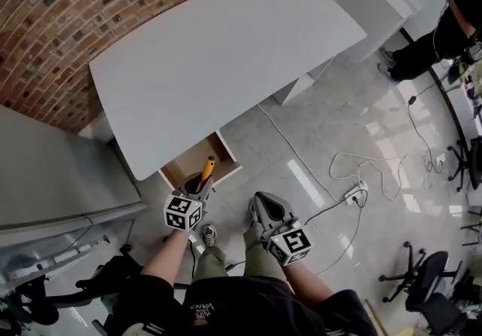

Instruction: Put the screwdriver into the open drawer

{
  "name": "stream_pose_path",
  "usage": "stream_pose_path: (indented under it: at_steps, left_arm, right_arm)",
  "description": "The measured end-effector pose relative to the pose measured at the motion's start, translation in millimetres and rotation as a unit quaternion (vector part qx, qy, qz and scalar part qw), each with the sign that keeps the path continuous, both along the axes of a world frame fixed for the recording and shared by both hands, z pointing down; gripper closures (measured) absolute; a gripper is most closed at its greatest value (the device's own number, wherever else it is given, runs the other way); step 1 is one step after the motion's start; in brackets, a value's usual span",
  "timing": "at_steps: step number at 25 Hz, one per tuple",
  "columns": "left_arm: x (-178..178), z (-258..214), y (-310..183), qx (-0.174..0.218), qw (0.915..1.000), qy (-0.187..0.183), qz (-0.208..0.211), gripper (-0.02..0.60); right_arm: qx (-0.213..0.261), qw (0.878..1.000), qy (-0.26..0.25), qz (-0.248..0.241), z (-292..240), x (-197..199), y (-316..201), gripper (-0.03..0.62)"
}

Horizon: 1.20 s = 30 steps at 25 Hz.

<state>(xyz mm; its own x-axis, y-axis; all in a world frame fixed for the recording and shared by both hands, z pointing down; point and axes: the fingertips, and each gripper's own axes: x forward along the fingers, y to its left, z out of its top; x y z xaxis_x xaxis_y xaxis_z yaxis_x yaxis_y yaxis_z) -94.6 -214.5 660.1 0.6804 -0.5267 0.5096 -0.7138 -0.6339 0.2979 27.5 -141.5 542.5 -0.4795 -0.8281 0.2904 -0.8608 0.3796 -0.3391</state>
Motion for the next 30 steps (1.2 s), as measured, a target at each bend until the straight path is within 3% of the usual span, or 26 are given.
stream_pose_path:
  at_steps: [9, 19, 30]
  left_arm:
    - [6, 76, -28, -0.036, 0.9983, -0.046, -0.004, 0.500]
    - [0, 151, -65, -0.102, 0.9921, -0.061, -0.041, 0.500]
    - [10, 203, -91, -0.133, 0.9845, -0.113, -0.017, 0.500]
  right_arm:
    - [-0.019, 0.999, -0.023, -0.011, 53, 14, -15, 0.599]
    - [-0.052, 0.998, -0.037, -0.010, 110, 21, -22, 0.599]
    - [-0.087, 0.995, -0.046, -0.004, 149, 41, -19, 0.599]
